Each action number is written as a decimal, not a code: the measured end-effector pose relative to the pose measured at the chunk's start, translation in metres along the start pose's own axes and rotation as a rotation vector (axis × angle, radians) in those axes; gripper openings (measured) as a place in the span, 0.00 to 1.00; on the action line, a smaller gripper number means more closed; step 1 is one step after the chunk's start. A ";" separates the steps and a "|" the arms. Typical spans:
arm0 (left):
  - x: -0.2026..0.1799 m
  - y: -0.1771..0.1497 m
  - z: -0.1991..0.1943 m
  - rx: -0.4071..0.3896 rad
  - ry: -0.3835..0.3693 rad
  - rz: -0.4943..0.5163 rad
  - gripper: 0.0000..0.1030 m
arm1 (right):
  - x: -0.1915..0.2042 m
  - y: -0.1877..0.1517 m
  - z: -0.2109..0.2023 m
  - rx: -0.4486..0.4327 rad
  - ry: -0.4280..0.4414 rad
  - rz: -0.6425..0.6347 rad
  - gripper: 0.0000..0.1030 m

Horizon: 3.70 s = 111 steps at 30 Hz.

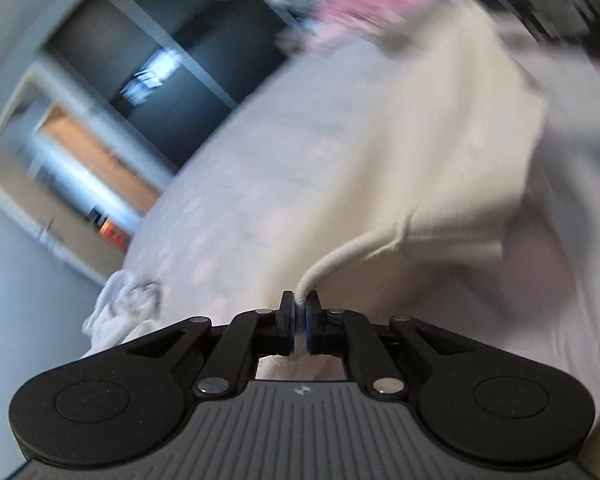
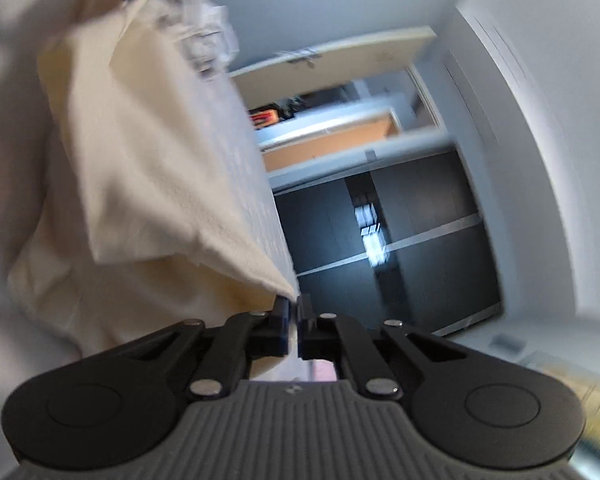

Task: Fold clothes

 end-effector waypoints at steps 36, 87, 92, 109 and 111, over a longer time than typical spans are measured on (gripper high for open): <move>0.174 0.168 -0.217 -0.645 0.046 -0.375 0.02 | -0.323 0.120 -0.080 0.008 -0.256 0.724 0.02; 0.084 0.099 0.245 0.005 -0.353 -0.173 0.25 | 0.093 -0.055 0.244 0.582 0.507 0.720 0.40; 0.080 0.089 0.269 0.028 -0.433 -0.052 0.25 | 0.108 -0.050 0.255 0.501 0.638 0.651 0.40; 0.039 0.095 0.289 -0.023 -0.535 0.363 0.40 | 0.135 -0.035 0.277 0.384 0.785 0.570 0.20; 0.041 0.093 0.289 -0.015 -0.531 0.381 0.40 | 0.132 -0.038 0.276 0.393 0.774 0.575 0.11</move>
Point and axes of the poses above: each gripper's, at about its wrist camera, not at the fingertips, and z roughly the way its jaws point, x to its left, y to its top, the point moved 10 cm from there along z, roughly the way its jaws point, and after that the axes turned 12 degrees about -y, right-handed, at the moved point
